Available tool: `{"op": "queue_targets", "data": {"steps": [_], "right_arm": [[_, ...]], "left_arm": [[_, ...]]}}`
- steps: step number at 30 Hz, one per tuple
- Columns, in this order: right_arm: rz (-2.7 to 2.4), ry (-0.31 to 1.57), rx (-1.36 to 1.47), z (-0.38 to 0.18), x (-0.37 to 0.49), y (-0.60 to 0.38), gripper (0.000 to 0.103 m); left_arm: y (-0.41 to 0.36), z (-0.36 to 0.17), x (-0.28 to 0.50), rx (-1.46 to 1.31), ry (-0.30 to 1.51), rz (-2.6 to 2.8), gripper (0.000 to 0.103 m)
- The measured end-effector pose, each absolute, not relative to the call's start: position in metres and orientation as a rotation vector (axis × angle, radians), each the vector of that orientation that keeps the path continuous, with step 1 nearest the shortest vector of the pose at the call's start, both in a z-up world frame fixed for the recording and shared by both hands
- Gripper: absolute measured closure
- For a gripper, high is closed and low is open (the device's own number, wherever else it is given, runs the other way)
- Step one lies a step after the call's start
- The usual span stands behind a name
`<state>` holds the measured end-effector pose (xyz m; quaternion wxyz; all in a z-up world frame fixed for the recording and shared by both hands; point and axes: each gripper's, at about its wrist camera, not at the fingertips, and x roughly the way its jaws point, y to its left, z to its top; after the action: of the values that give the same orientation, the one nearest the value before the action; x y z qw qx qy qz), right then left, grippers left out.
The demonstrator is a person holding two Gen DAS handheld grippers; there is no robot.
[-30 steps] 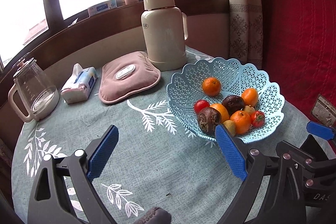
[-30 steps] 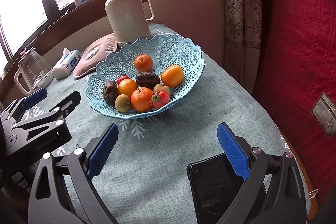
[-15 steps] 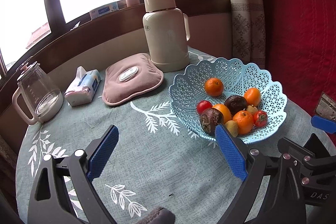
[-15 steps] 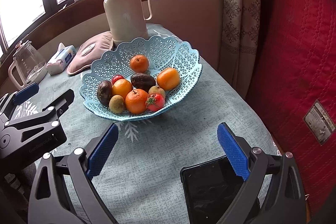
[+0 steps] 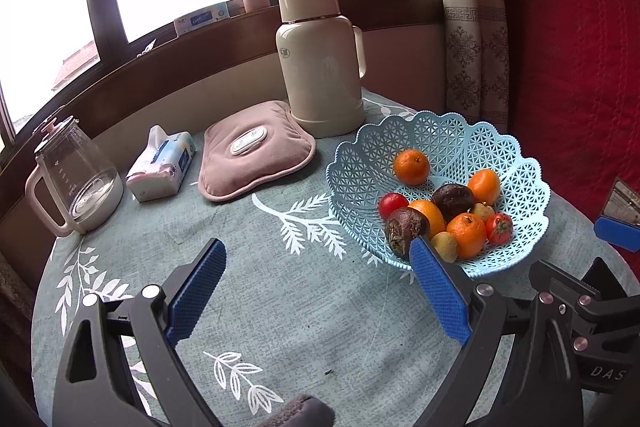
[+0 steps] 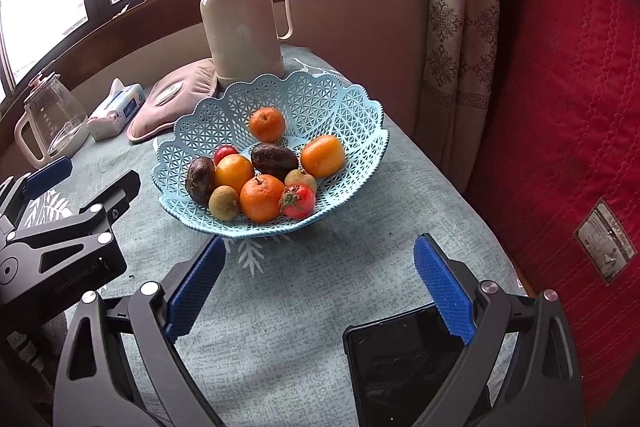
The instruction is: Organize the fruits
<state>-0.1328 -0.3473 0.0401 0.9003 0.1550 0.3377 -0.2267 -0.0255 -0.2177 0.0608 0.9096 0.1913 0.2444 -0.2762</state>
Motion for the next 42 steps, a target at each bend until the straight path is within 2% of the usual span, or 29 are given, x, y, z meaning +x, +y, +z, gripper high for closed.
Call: {"op": "queue_targets", "data": {"steps": [42], "right_arm": [[-0.431, 0.739, 0.323, 0.03, -0.121, -0.336, 0.006]], "left_arm": [[-0.206, 0.058, -0.014, 0.361, 0.57, -0.543, 0.011]]}}
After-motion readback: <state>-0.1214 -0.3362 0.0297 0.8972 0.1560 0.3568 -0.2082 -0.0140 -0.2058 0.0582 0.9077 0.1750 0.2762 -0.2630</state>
